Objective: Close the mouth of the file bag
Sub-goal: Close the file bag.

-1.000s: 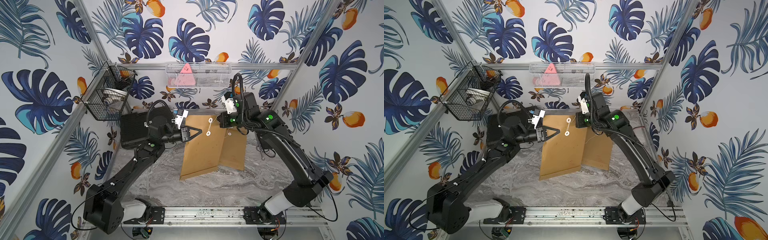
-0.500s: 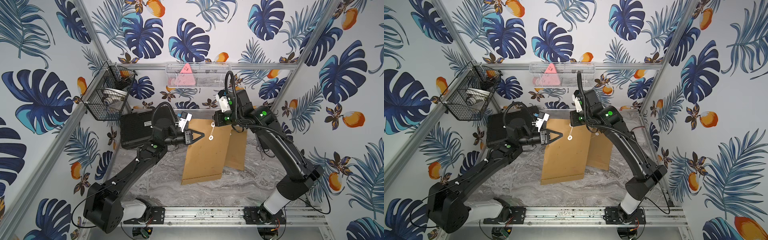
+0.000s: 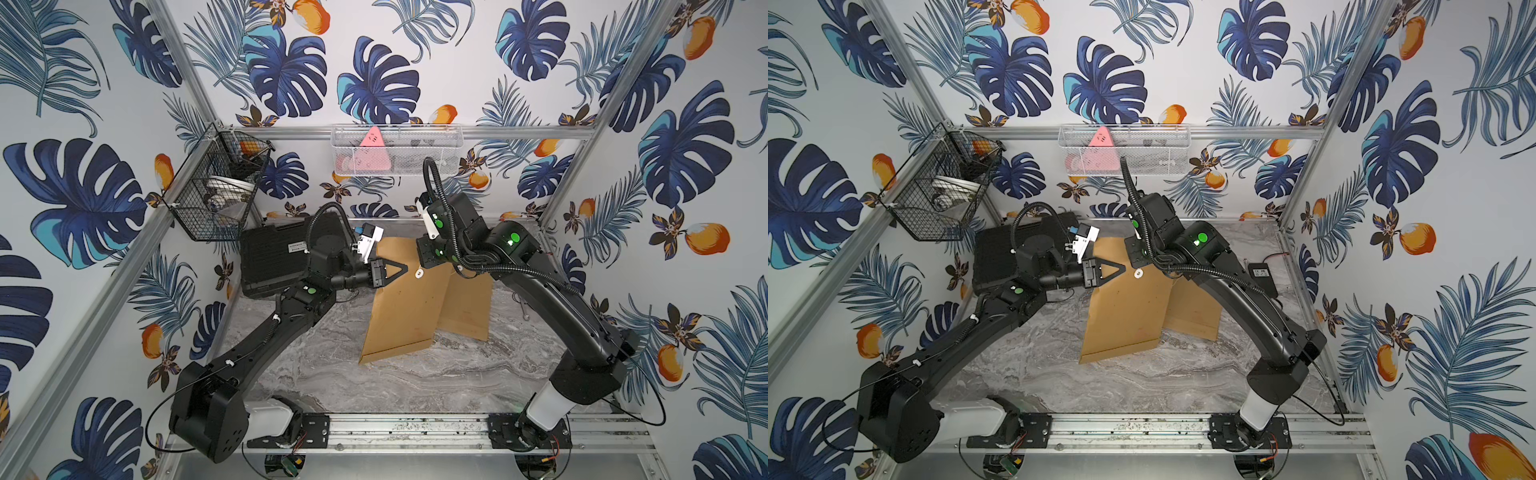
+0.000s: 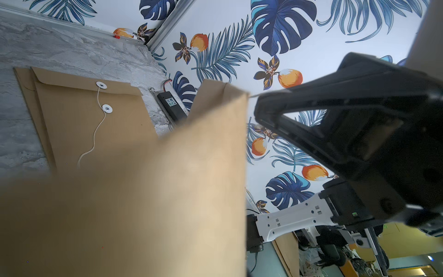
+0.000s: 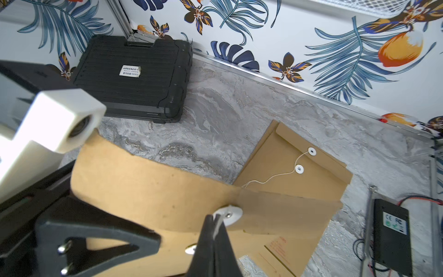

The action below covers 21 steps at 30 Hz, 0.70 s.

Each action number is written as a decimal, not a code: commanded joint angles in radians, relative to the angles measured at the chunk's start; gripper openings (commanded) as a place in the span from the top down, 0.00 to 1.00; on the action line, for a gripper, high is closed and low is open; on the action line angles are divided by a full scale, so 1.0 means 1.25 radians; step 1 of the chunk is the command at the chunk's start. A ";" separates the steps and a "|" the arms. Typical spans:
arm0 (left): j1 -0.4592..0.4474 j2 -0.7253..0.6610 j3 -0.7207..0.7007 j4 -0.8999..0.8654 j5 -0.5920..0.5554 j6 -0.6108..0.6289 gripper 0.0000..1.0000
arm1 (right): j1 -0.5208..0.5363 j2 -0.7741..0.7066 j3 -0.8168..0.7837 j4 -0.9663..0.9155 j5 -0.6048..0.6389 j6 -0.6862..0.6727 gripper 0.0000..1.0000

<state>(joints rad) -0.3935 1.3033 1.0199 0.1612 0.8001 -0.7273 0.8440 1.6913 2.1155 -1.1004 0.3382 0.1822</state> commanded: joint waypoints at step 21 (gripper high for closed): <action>0.003 -0.011 0.009 0.019 -0.007 0.016 1.00 | 0.015 -0.014 -0.088 0.102 -0.131 0.043 0.89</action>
<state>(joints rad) -0.3931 1.2961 1.0283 0.1593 0.7834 -0.7101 0.8619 1.6901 2.0274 -1.0386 0.2287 0.2028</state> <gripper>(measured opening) 0.069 0.120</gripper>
